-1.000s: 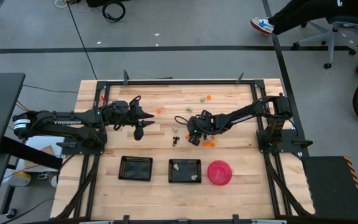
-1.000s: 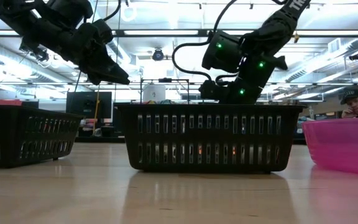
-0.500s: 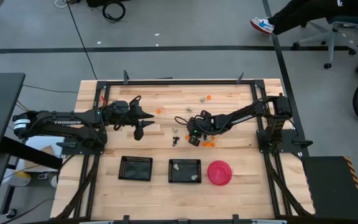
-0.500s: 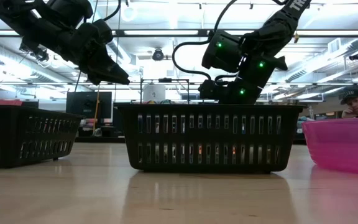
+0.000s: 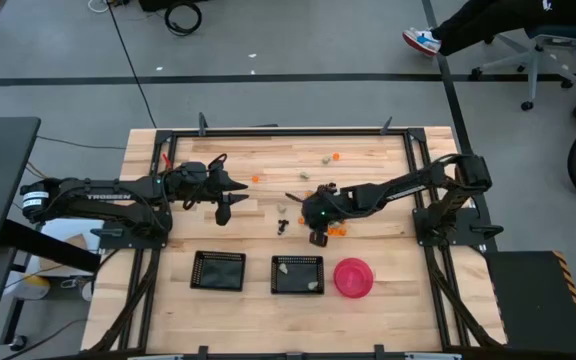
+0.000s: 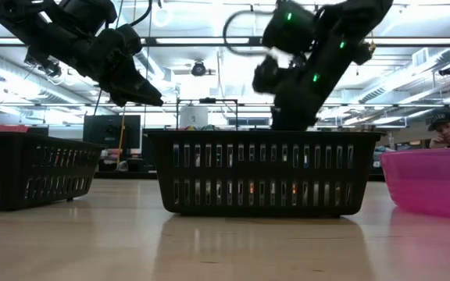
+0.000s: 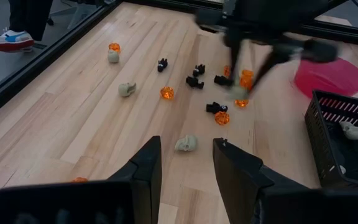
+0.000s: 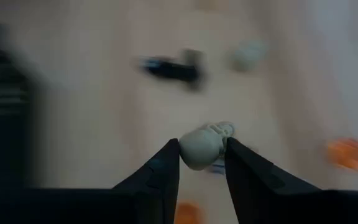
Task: Sort Halloween decoration
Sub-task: Put the white skull toy into the right black bin
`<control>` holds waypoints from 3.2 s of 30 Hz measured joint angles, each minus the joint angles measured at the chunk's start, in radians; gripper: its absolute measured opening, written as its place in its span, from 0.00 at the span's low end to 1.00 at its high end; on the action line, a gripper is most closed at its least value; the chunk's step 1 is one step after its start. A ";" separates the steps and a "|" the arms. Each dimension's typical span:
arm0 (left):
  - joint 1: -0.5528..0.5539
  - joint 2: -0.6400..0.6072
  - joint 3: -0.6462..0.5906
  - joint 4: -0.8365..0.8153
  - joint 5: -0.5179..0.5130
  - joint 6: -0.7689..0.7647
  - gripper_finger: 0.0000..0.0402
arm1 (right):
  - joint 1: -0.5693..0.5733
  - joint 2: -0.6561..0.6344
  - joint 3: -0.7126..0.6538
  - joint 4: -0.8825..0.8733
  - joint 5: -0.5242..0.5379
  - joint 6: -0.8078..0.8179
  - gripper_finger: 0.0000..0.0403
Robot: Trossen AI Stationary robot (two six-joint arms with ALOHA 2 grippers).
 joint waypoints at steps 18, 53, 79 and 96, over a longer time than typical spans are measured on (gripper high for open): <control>0.000 0.000 0.000 0.004 0.000 0.000 0.29 | 0.209 -0.022 0.002 0.159 -0.302 0.072 0.30; 0.000 0.000 0.000 0.004 0.000 -0.003 0.29 | 0.097 -0.102 -0.108 -0.317 0.147 0.170 0.44; 0.000 0.000 0.000 0.004 0.000 -0.002 0.29 | 0.061 -0.111 -0.261 -0.091 0.155 0.145 0.28; 0.000 0.000 0.000 0.004 0.000 0.001 0.29 | 0.060 -0.108 -0.263 -0.070 0.167 0.117 0.26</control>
